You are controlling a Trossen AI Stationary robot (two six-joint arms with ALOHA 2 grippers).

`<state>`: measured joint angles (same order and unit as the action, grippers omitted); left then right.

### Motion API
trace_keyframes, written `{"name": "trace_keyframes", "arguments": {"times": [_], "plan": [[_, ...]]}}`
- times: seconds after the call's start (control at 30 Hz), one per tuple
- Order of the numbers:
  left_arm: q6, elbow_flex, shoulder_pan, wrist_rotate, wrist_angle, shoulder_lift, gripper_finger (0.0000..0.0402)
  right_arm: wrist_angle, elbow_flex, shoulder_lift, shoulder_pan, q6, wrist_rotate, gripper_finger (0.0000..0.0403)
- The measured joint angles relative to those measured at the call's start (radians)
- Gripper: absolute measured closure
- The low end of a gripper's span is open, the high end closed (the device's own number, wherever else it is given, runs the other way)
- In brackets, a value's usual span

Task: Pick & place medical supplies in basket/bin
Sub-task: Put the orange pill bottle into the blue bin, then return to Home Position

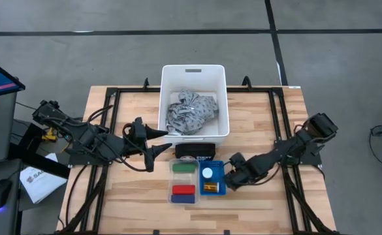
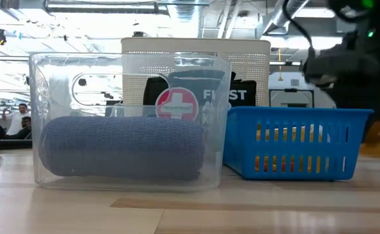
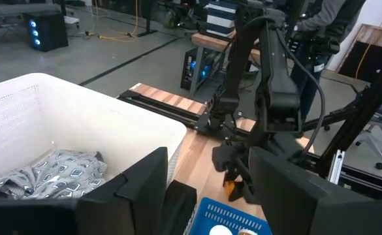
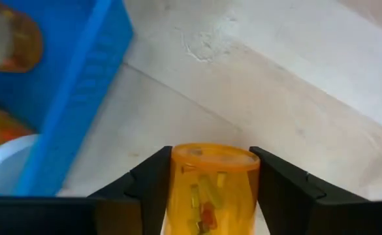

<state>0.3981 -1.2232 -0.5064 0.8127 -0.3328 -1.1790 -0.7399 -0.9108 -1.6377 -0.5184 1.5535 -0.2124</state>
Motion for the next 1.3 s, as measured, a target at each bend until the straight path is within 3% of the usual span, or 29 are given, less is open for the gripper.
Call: {"name": "trace_keyframes", "arguments": {"times": [0.23,0.43,0.73,0.87,1.03,1.3], "plan": [[0.000,0.000,0.000,0.000,0.000,0.000,0.0198,-0.003,0.000,0.142,-0.054,0.132,-0.097,0.0233],[0.000,0.000,0.000,0.000,0.000,0.000,0.0198,0.100,-0.001,0.223,-0.076,0.225,-0.238,0.0216],[0.000,0.000,-0.001,0.000,0.000,0.000,0.0198,0.341,-0.001,0.169,0.014,0.118,-0.258,0.0226],[0.000,0.000,-0.010,0.001,-0.001,0.000,0.0198,0.398,-0.001,0.130,0.043,0.092,-0.235,0.0208],[0.000,0.000,-0.024,0.000,-0.009,0.000,0.0198,0.370,-0.001,0.128,0.044,0.103,-0.231,0.0172],[0.003,0.000,-0.033,0.001,-0.067,0.000,0.0198,0.351,-0.008,0.134,0.035,0.112,-0.233,0.0164]]}}
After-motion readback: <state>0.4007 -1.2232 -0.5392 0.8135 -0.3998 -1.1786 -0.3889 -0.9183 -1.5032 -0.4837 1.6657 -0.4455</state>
